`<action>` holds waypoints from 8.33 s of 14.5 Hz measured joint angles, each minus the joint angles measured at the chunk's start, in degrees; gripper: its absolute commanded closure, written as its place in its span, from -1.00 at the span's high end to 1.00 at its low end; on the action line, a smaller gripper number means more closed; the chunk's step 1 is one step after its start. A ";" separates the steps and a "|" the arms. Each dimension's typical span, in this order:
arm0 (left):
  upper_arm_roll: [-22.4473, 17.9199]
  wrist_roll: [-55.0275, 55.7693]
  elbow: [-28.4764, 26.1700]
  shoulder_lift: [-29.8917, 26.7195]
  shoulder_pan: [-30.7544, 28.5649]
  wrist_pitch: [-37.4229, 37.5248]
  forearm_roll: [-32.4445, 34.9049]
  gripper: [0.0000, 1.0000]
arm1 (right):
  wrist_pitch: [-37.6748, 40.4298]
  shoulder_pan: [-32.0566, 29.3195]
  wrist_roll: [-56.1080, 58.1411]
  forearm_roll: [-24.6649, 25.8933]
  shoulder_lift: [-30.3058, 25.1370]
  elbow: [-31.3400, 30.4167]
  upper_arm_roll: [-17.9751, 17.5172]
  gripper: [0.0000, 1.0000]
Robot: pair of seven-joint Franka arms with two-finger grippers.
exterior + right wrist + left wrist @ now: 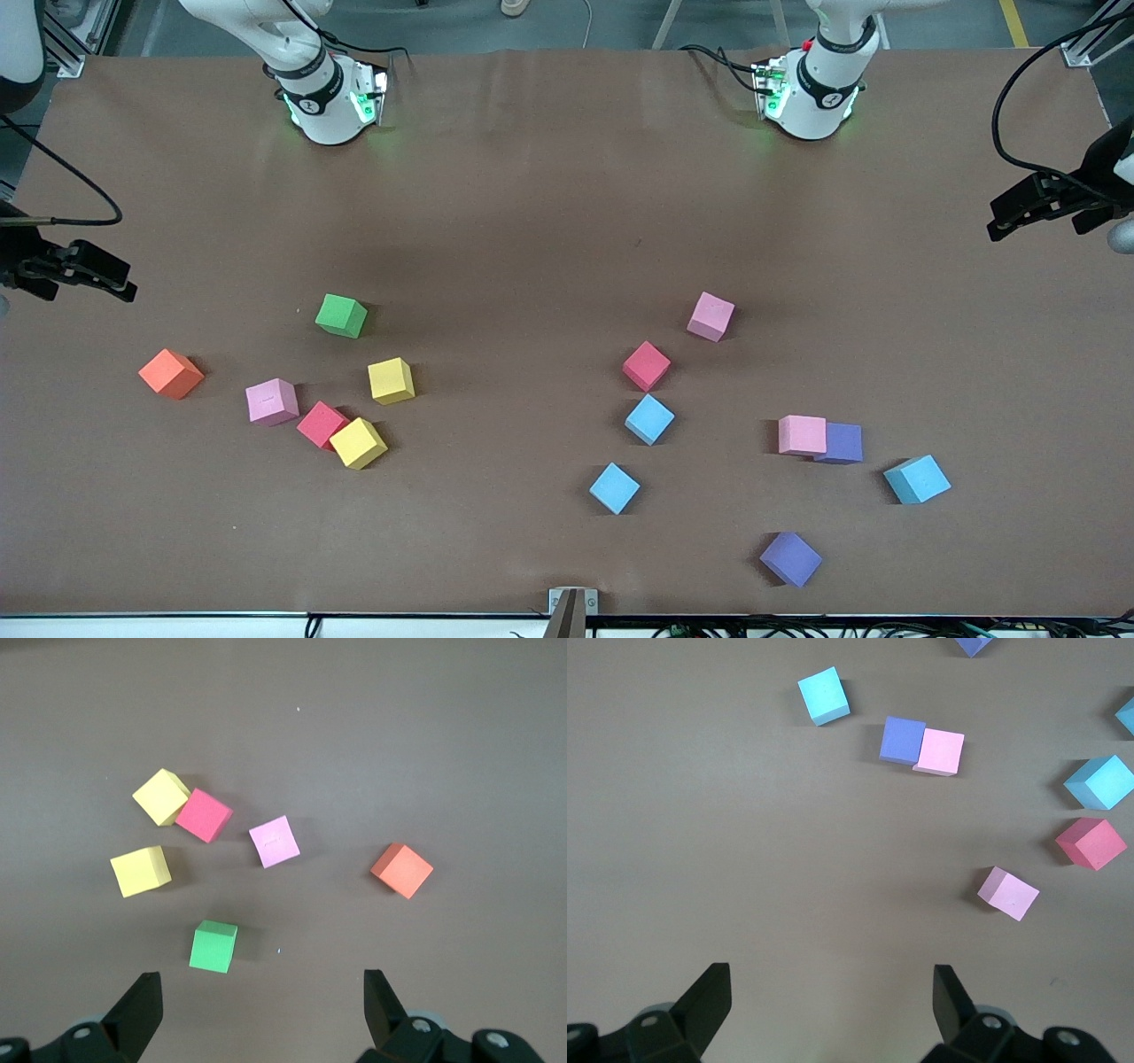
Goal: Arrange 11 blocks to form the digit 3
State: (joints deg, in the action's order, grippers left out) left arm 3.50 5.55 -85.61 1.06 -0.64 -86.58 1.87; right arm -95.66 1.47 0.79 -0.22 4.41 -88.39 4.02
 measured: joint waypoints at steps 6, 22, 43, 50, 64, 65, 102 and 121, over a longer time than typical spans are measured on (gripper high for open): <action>0.14 0.00 0.06 -0.02 0.01 0.00 0.00 1.00 | 1.03 1.49 0.41 1.68 -2.57 -1.50 -0.30 1.00; 1.40 2.56 -0.80 9.36 9.14 2.14 -2.15 1.00 | 1.08 1.89 0.40 1.70 -1.28 -2.86 -0.33 1.00; 2.39 7.40 -6.61 36.33 22.31 -21.01 -2.16 0.99 | -21.45 17.13 -4.04 -4.21 29.46 -2.40 -0.91 1.00; 2.45 8.12 -9.19 38.46 23.93 -23.10 -2.13 0.75 | -24.42 17.13 -4.06 -4.31 32.30 -1.09 -0.79 1.00; 4.14 24.06 -9.53 32.50 26.42 -21.68 -1.96 -0.50 | -26.24 17.13 -4.08 -4.36 35.94 -1.40 -0.78 1.00; 4.51 26.87 -9.01 32.25 27.95 -21.52 -2.00 -0.50 | -26.23 17.13 -4.08 -4.37 36.21 -1.58 -0.78 1.00; 4.83 44.55 -5.85 41.29 52.68 -29.50 -15.59 0.85 | -4.74 16.34 -52.24 -6.83 17.88 -1.05 -0.76 -1.00; -12.90 54.96 -4.36 35.56 45.65 -30.30 -11.25 0.99 | -37.12 17.09 -90.38 -20.99 1.49 -43.69 -8.21 -1.00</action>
State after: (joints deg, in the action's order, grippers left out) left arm -9.41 60.51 -89.97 36.63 45.01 -116.88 -9.38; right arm -132.77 18.55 -89.60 -21.22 5.90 -132.08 -4.19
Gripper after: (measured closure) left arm 0.018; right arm 0.427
